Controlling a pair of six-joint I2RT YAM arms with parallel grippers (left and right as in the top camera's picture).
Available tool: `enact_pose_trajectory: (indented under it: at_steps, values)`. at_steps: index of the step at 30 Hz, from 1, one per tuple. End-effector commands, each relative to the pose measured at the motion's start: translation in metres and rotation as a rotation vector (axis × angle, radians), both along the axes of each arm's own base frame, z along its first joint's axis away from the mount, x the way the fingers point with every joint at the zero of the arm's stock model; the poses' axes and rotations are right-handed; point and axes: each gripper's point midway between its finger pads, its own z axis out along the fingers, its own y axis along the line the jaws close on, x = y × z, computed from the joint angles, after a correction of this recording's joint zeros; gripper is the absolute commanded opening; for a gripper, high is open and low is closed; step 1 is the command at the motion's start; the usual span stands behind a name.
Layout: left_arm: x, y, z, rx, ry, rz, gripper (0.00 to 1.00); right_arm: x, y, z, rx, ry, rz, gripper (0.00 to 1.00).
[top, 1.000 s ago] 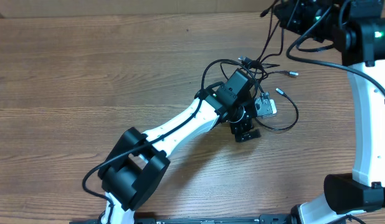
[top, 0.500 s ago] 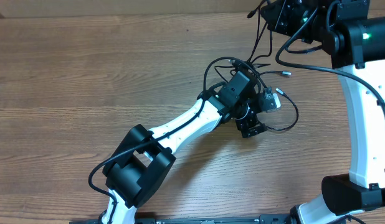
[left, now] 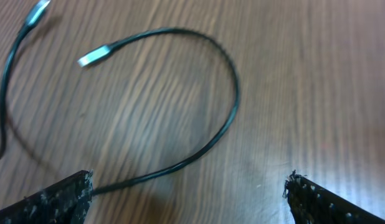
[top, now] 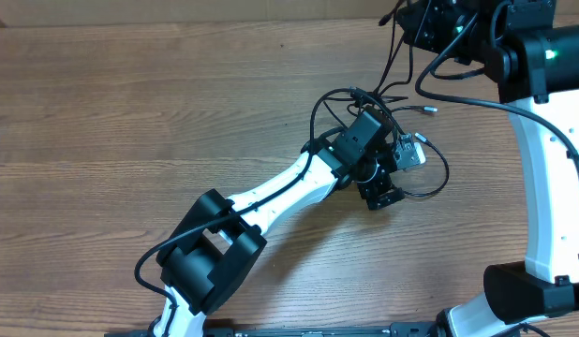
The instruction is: Untangle cables
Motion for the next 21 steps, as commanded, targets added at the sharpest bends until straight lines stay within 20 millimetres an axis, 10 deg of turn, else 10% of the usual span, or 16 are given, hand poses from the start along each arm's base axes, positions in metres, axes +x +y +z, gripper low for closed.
enact_pose_trajectory:
  at_steps: [1, 21]
  values:
    - [0.017, 0.010, -0.005, 0.068, -0.034, 0.112, 1.00, 0.004, -0.025, 0.009, -0.091, -0.036, -0.122, 0.04]
    - [0.116, 0.114, 0.111, 0.004, -0.137, 0.564, 1.00, -0.003, -0.108, -0.012, -0.182, 0.065, -0.345, 0.04]
